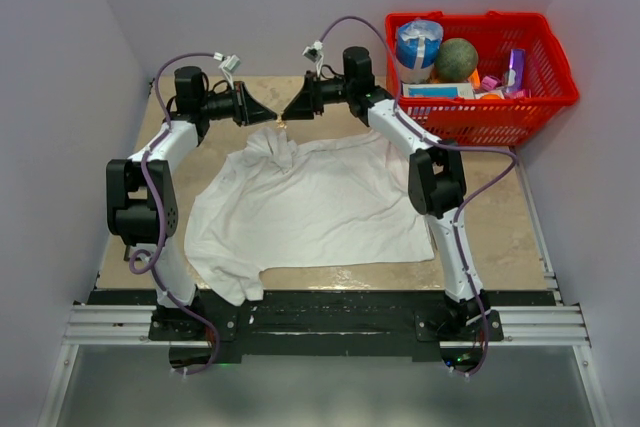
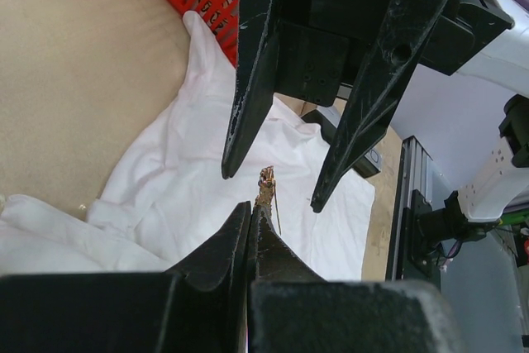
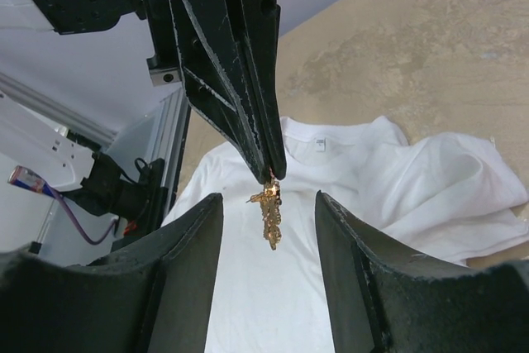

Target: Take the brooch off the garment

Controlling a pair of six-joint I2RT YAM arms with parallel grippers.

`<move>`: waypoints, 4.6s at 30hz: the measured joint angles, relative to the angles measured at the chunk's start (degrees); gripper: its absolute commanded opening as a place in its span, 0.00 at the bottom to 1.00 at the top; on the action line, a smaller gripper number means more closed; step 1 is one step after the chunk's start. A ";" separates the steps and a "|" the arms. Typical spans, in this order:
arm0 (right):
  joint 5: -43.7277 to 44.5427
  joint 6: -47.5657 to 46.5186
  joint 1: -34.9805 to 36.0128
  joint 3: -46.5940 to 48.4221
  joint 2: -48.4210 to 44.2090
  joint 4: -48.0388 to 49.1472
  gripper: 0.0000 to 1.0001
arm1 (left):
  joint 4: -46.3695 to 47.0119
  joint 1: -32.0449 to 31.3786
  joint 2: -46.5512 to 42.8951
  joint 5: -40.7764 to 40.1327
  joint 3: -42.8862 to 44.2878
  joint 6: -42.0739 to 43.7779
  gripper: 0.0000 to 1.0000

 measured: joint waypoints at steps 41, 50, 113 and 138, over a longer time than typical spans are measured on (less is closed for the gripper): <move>-0.11 1.14 0.48 1.86 1.92 1.25 0.45 | 0.13 -0.07 0.68 -0.11 0.37 0.00 0.00; 0.48 -0.57 0.48 1.86 1.92 -0.50 0.41 | 0.66 -0.07 0.68 -0.07 0.37 -0.96 0.00; 5.14 -8.04 0.48 3.80 2.69 -10.58 0.45 | 2.27 -0.50 2.64 -0.24 0.37 -2.54 0.00; 0.55 5.31 -4.50 -0.85 3.39 5.57 0.66 | -1.05 -1.44 2.64 -0.50 1.79 0.52 0.00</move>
